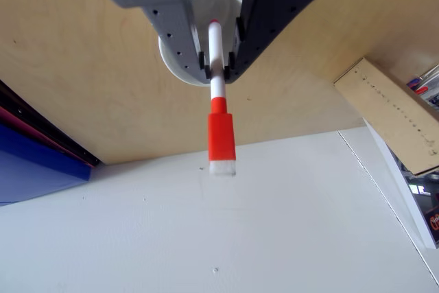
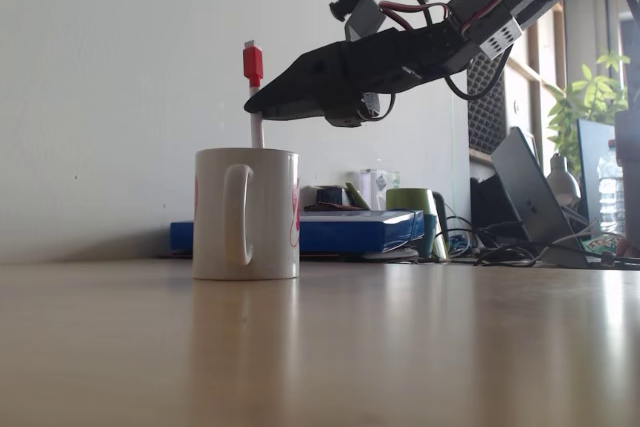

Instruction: Grab the pen and place it in the cup.

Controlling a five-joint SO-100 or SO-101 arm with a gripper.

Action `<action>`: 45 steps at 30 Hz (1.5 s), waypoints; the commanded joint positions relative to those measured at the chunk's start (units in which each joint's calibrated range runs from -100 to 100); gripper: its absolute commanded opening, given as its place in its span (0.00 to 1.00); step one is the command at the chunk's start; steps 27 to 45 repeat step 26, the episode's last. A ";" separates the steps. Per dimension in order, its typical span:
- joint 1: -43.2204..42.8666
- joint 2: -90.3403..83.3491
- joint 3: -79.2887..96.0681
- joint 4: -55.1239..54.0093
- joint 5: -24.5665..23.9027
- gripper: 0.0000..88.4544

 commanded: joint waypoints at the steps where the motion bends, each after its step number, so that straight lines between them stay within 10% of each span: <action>1: 0.34 -0.18 -2.28 -0.63 -0.13 0.15; 45: 0.17 -0.59 -1.82 -0.88 -0.18 0.23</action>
